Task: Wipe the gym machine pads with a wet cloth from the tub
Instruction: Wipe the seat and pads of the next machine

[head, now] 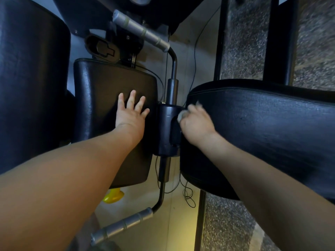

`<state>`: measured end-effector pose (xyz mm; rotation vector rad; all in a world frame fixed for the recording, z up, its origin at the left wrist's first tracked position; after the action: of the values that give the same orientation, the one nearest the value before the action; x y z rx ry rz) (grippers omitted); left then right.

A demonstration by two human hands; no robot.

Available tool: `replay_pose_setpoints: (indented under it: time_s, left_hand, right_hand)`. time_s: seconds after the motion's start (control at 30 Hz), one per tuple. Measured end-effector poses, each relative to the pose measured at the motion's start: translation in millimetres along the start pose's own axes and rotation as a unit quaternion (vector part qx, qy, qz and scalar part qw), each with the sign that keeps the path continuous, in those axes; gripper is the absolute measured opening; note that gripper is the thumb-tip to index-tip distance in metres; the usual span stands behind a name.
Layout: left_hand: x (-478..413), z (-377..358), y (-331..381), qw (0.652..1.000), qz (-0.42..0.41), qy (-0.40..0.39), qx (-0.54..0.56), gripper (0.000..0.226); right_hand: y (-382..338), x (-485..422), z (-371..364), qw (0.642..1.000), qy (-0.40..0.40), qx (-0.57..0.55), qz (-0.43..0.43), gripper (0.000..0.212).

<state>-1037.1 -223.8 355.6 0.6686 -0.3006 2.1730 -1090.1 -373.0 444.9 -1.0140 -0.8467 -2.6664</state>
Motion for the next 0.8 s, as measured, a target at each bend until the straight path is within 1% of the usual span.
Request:
replay_pose_setpoints:
  time_s: [0.07, 0.1, 0.13, 0.17, 0.2, 0.27, 0.3, 0.33, 0.4, 0.47, 0.5, 0.53, 0.6, 0.67, 0.7, 0.73, 0.77, 0.8]
  left_hand:
    - [1.4, 0.7, -0.1, 1.0, 0.005, 0.003, -0.002, 0.093]
    - [2.2, 0.2, -0.5, 1.0, 0.007, 0.004, -0.005, 0.092]
    - [2.9, 0.7, 1.8, 1.0, 0.009, 0.006, -0.006, 0.092]
    - [3.0, 0.3, 2.2, 1.0, 0.011, 0.008, -0.008, 0.092]
    - [2.6, 0.4, 4.8, 1.0, 0.013, 0.011, -0.013, 0.093]
    - [2.5, -0.3, 7.2, 1.0, 0.014, 0.013, -0.021, 0.093]
    - [2.5, -0.9, 7.2, 1.0, 0.016, 0.012, -0.022, 0.094]
    - [2.5, -0.7, 6.6, 0.999, 0.018, 0.012, -0.024, 0.094]
    - [4.1, 0.5, 5.6, 1.0, 0.019, 0.014, -0.018, 0.095]
    - [9.1, 1.8, 4.9, 0.999, 0.02, 0.025, -0.011, 0.093]
    - [12.4, 1.9, 4.7, 0.999, 0.02, 0.035, -0.007, 0.092]
    - [16.7, 3.2, 6.2, 0.999, 0.018, 0.047, -0.005, 0.09]
    - [24.6, 6.2, 7.3, 0.998, 0.014, 0.066, -0.006, 0.084]
    - [33.3, 9.4, 11.8, 0.997, 0.006, 0.075, -0.005, 0.078]
    - [36.8, 11.9, 15.0, 0.997, 0.003, 0.074, -0.005, 0.074]
    - [41.8, 11.0, 21.0, 0.998, 0.0, 0.066, -0.003, 0.072]
    - [46.3, 9.6, 25.6, 0.998, 0.002, 0.055, 0.003, 0.072]
    - [49.5, 7.1, 29.4, 0.999, 0.006, 0.043, 0.01, 0.074]
  right_hand:
    - [-15.8, 23.4, -4.5, 0.996, -0.047, -0.043, 0.056, 0.023]
    - [-17.2, 28.3, -3.1, 0.994, -0.059, -0.061, 0.072, 0.022]
    - [-11.2, 28.5, 0.6, 0.994, -0.052, -0.064, 0.072, 0.024]
    - [-1.2, 23.7, 4.3, 0.997, -0.025, -0.051, 0.057, 0.028]
    - [13.7, 20.6, 9.0, 0.999, 0.017, -0.025, 0.025, 0.034]
    - [45.6, 19.2, 20.2, 0.991, 0.118, 0.001, -0.068, 0.037]
    - [55.3, 23.7, 20.4, 0.984, 0.149, -0.005, -0.097, 0.034]
    - [57.7, 30.9, 19.6, 0.982, 0.154, -0.015, -0.106, 0.033]
    - [38.6, 48.1, 13.8, 0.993, 0.1, -0.019, -0.066, 0.038]
    - [8.5, 68.0, 7.8, 0.999, 0.021, -0.046, -0.004, 0.034]
    - [0.3, 75.7, 8.5, 0.998, 0.005, -0.066, 0.011, 0.032]
    - [1.0, 80.9, 10.7, 0.997, 0.014, -0.078, 0.012, 0.029]
    - [22.5, 82.5, 18.0, 0.993, 0.076, -0.083, -0.031, 0.023]
    - [59.0, 86.7, 23.9, 0.969, 0.198, -0.083, -0.121, 0.024]
    - [73.3, 91.1, 23.9, 0.958, 0.23, -0.084, -0.15, 0.03]
    - [76.7, 97.9, 21.1, 0.957, 0.226, -0.089, -0.157, 0.038]
    - [72.3, 103.1, 17.9, 0.962, 0.214, -0.089, -0.143, 0.041]
    - [60.3, 109.6, 14.3, 0.971, 0.187, -0.096, -0.117, 0.037]
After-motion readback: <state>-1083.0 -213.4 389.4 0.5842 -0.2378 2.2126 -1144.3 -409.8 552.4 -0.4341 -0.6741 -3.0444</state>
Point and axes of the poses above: each hand's wrist, its own x-axis away from the middle knuckle, its own z-axis out of the back of the hand, y = z × x, the point moved 5 cm from there along -x, towards the middle knuckle, and after that the axes turned 9 degrees about y, right-handed, at the moved point
